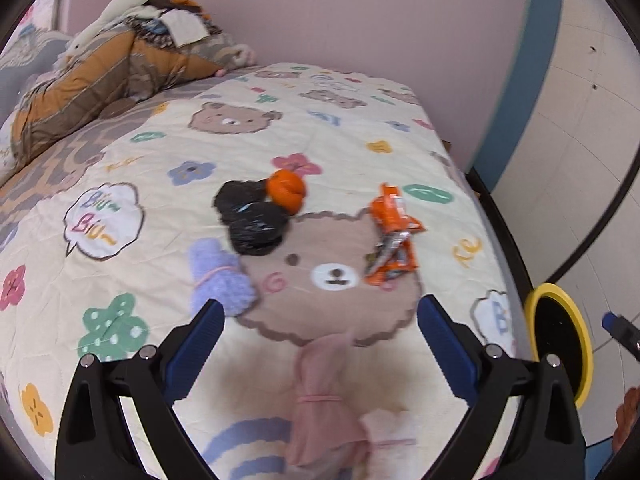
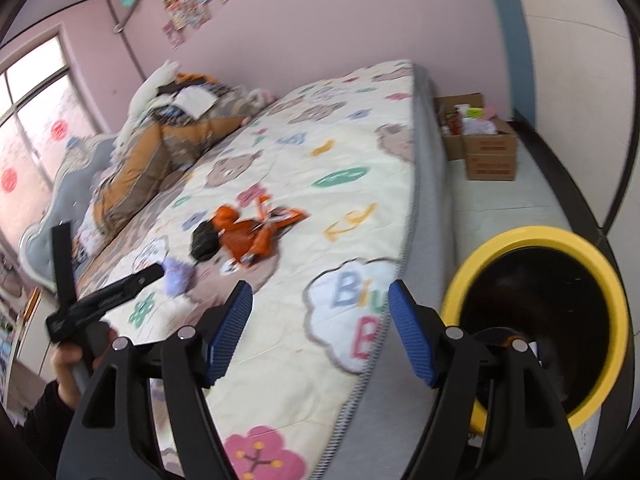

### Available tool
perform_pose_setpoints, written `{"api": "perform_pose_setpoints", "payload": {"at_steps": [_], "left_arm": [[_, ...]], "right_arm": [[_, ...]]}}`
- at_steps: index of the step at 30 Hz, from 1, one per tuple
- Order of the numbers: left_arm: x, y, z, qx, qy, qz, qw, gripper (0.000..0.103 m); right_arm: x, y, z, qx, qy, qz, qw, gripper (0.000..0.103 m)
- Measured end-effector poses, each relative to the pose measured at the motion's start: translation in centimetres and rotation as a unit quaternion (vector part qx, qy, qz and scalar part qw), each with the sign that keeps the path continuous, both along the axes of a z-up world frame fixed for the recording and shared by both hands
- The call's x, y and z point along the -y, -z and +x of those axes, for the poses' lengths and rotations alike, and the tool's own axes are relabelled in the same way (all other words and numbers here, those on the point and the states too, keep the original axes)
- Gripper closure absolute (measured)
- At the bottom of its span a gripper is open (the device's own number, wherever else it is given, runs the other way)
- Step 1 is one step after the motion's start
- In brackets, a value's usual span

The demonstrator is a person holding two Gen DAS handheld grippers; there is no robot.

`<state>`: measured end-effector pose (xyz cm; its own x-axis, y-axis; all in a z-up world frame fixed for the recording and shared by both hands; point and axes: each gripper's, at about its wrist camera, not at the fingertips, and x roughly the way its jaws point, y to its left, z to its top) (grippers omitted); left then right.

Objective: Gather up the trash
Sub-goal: 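Move both tools back over the bed toward the mesh net and tissue, then grasp the purple mesh net with the left tool while the right tool grasps the white tissue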

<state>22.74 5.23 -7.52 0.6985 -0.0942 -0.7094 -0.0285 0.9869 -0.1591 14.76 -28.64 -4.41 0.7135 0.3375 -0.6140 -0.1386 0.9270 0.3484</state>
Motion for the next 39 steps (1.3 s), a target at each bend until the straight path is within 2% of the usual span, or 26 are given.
{"api": "perform_pose_setpoints", "payload": {"at_steps": [10, 22, 25, 35, 39], "left_arm": [[-5.3, 2.9, 1.0, -0.035, -0.054, -0.012, 0.9979, 0.01], [-8.1, 5.3, 3.5, -0.061, -0.089, -0.026, 0.9938, 0.01], [-8.5, 5.7, 4.1, -0.065, -0.094, -0.034, 0.9929, 0.01], [-8.5, 7.7, 6.4, -0.081, -0.098, -0.053, 0.9905, 0.01], [-8.1, 8.4, 7.1, -0.082, -0.102, -0.051, 0.9901, 0.013]], "right_arm": [[-8.5, 1.8, -1.6, -0.018, -0.093, -0.026, 0.995, 0.032], [-18.1, 6.0, -3.0, -0.038, -0.198, -0.097, 0.975, 0.029], [-19.4, 6.9, -3.0, -0.035, -0.208, -0.12, 0.97, 0.029], [-20.7, 9.7, -1.1, -0.06, -0.212, -0.122, 0.968, 0.03], [-20.8, 10.9, -0.7, -0.066, -0.213, -0.127, 0.966, 0.037]]}}
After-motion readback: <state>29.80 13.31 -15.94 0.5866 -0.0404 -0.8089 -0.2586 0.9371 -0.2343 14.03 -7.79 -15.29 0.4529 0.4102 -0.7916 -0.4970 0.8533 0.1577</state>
